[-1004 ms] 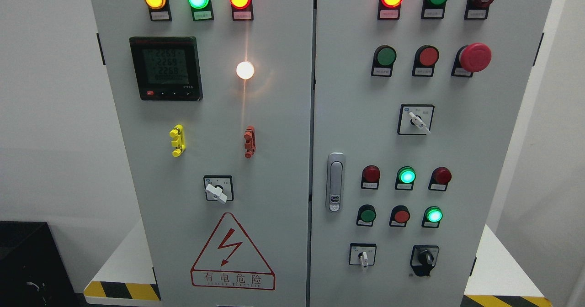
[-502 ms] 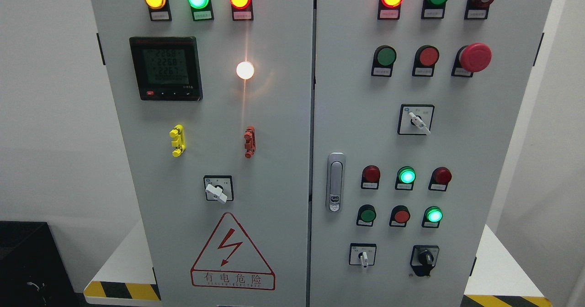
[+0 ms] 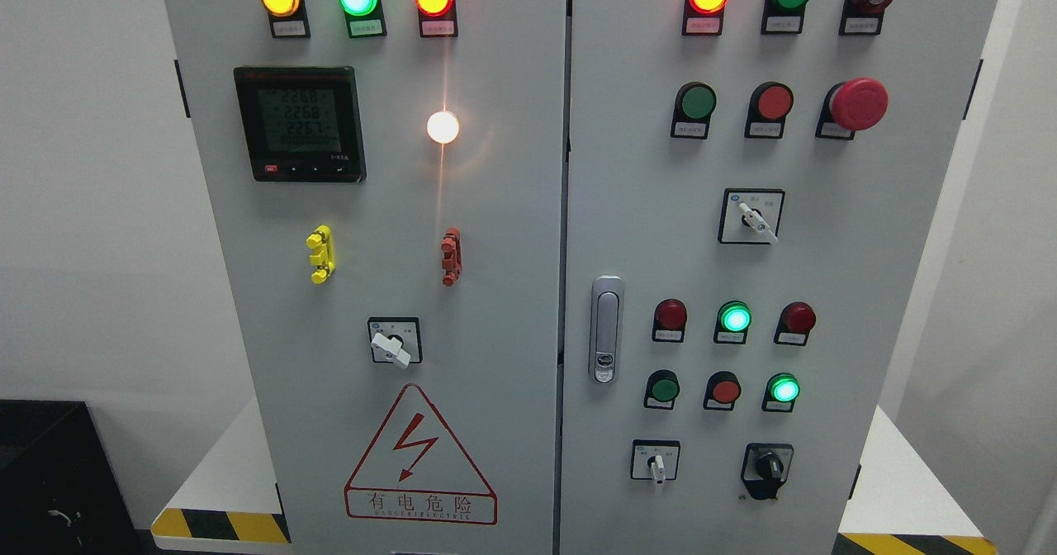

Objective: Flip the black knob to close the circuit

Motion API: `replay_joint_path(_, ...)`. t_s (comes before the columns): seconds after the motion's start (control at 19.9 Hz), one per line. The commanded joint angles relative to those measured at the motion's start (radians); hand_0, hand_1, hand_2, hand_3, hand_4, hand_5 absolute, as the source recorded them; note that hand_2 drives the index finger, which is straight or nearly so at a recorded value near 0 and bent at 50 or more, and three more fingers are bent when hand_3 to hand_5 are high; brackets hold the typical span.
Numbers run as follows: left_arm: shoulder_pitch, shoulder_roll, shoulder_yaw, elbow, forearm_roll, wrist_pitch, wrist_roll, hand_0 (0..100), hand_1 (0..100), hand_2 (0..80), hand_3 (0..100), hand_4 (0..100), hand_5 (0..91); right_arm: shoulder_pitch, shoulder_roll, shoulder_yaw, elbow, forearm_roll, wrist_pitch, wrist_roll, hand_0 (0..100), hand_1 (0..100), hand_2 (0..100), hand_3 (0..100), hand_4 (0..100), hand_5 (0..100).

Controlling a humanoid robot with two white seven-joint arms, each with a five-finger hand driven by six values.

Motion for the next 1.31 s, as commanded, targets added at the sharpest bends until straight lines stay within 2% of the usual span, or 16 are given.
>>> replay_joint_path(0.0, 0.023, 0.0, 0.0, -0.031, -0.001, 0.001, 0.0, 12, 56, 0.0, 0, 0, 0.0, -0.001, -0.001, 0.01, -0.229, 0.05, 0.007, 0.014, 0, 0, 89, 100, 94, 99)
replay_joint_path(0.25, 0.021, 0.0, 0.0, -0.031, 0.001, 0.001, 0.0, 12, 56, 0.0, 0, 0, 0.0, -0.011, -0.001, 0.01, -0.295, 0.052, 0.028, 0.05, 0, 0, 91, 100, 95, 100)
replay_joint_path(0.4, 0.023, 0.0, 0.0, -0.031, 0.001, 0.001, 0.0, 12, 56, 0.0, 0, 0, 0.0, -0.024, -0.001, 0.008, -0.345, 0.056, 0.077, 0.087, 0, 0, 91, 100, 96, 100)
replay_joint_path(0.5, 0.023, 0.0, 0.0, -0.031, 0.001, 0.001, 0.0, 12, 56, 0.0, 0, 0, 0.0, -0.033, 0.0, 0.003, -0.362, 0.056, 0.082, 0.1, 0, 0, 90, 100, 96, 100)
replay_joint_path(1.05, 0.023, 0.0, 0.0, -0.031, -0.001, 0.001, 0.0, 12, 56, 0.0, 0, 0, 0.0, -0.136, 0.0, -0.027, -0.341, 0.113, 0.104, 0.101, 0, 0, 91, 100, 97, 100)
replay_joint_path(1.26, 0.023, 0.0, 0.0, -0.031, -0.001, 0.001, 0.0, 12, 56, 0.0, 0, 0, 0.0, -0.169, -0.003, -0.027, -0.338, 0.113, 0.123, 0.129, 0, 0, 91, 100, 97, 100)
